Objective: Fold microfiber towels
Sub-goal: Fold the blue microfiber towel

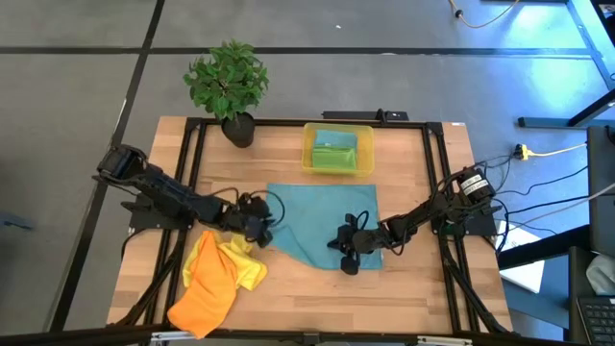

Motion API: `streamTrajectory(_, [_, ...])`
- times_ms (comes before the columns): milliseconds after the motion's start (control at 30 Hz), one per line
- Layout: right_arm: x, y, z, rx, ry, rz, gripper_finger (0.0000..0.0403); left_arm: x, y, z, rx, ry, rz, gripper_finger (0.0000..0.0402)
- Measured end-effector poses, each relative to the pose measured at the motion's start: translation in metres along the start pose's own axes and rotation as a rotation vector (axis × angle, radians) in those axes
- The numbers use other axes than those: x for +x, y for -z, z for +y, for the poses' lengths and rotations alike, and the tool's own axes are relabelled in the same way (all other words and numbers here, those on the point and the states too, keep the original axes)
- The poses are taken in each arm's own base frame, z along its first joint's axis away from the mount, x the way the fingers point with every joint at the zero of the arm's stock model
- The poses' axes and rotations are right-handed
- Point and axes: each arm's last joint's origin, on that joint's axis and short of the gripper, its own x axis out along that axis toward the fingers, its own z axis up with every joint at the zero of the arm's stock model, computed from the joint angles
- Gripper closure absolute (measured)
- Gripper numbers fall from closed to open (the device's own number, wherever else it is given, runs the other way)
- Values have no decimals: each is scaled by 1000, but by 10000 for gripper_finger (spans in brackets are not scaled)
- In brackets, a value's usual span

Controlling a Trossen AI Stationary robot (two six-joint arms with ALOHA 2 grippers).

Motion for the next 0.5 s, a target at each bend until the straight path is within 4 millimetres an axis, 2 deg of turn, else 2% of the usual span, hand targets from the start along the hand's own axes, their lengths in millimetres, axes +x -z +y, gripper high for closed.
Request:
streamTrajectory(267, [0,0,0,3,0,0,386,2,26,-13,24,-15,34,312])
streamTrajectory(500, [0,0,0,3,1,0,386,5,30,-18,23,38,68,312])
